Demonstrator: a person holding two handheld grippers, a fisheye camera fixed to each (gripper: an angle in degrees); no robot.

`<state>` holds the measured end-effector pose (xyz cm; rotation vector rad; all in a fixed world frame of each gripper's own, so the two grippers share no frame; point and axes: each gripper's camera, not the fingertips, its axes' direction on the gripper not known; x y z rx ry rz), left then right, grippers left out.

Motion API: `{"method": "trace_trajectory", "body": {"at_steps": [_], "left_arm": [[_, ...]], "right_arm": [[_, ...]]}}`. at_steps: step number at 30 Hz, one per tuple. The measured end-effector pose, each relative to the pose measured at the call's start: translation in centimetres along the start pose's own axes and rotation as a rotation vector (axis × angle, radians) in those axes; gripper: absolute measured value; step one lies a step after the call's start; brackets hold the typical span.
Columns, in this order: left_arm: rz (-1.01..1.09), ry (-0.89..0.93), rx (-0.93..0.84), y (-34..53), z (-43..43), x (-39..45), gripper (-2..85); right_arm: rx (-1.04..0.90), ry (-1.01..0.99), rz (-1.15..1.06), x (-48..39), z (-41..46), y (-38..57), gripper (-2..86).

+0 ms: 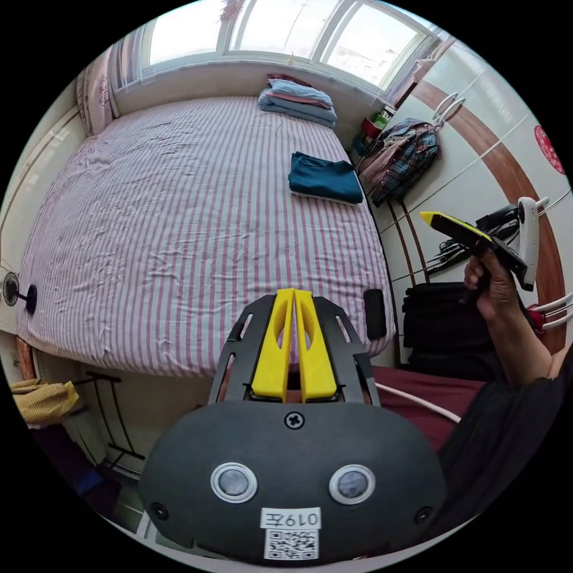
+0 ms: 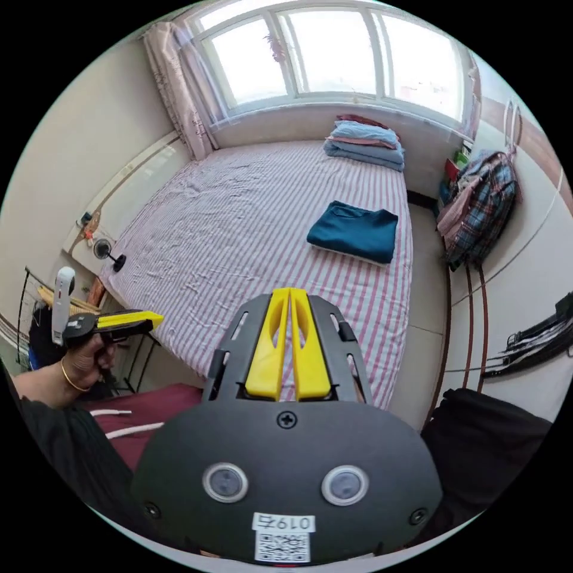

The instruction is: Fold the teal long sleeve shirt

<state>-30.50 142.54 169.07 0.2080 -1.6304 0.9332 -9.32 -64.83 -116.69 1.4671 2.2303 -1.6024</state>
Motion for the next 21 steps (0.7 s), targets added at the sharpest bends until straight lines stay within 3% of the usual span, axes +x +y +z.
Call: {"method": "trace_trajectory", "body": {"at_steps": [10,16,21], "left_arm": [[-0.047,0.005,0.169,7.2,-16.7,-4.2,0.9],[-0.025,-0.171,0.211,13.7,-28.3,-10.9,0.7],[-0.087,-0.061,0.197,20.4,-37.3,-18.4,0.7]], "right_arm": [[0.137,-0.038,-0.413,-19.4,-14.8,-10.5,-0.9],[0.232,-0.103,-0.551,-34.8,-21.1,-16.7,0.5],[0.243,-0.175,-0.684,-46.8,-23.8,-22.2,0.0]]}}
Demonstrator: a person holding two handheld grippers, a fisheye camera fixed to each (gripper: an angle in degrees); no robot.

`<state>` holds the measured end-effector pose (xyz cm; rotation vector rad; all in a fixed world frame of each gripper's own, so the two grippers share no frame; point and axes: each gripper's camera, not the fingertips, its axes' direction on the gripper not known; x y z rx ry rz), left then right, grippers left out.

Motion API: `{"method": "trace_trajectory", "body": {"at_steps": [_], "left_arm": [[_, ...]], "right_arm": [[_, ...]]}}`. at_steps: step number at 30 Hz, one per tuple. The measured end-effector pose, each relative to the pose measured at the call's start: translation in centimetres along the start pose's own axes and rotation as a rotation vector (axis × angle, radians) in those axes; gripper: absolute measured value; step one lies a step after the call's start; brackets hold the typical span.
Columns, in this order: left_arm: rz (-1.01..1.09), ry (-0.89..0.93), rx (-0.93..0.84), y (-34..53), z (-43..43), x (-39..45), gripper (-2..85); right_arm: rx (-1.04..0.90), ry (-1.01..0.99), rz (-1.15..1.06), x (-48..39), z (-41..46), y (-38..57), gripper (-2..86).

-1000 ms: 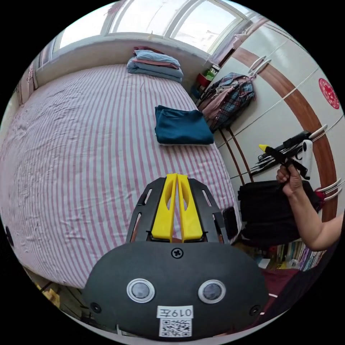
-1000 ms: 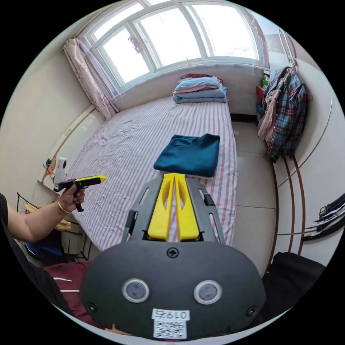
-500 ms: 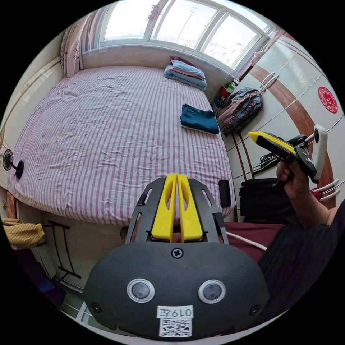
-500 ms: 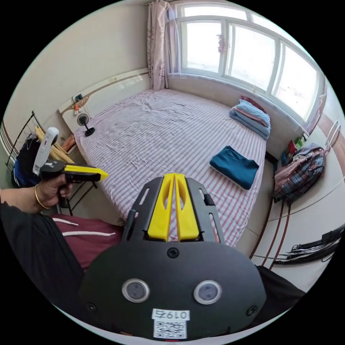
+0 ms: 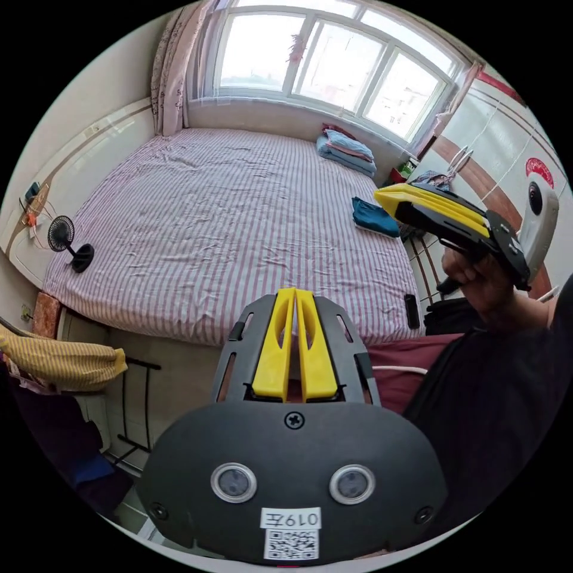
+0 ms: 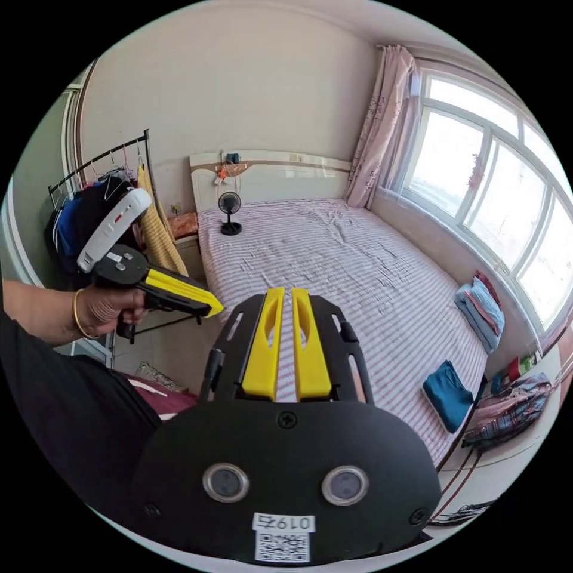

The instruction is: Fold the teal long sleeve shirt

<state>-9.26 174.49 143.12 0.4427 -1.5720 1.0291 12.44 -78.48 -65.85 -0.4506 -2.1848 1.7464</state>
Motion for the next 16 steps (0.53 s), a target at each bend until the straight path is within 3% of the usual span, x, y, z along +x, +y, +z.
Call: {"method": "trace_trajectory", "body": {"at_steps": [8,12,16], "left_arm": [[-0.287,-0.161,0.185,9.6,-16.3,-4.1,0.7],[-0.475,-0.208,0.3,11.9,-21.3,-3.3,0.8],[-0.589,-0.378,0.443,13.2,-28.4,-0.4,0.7]], "right_arm": [[0.099,-0.259,-0.313,-4.6,-3.7,-16.1,-0.8],[0.227,-0.394,-0.387,-2.7,-6.7,-21.1,0.5],[0.201,-0.534,-0.399,0.7,-8.1,-26.1,5.1]]}}
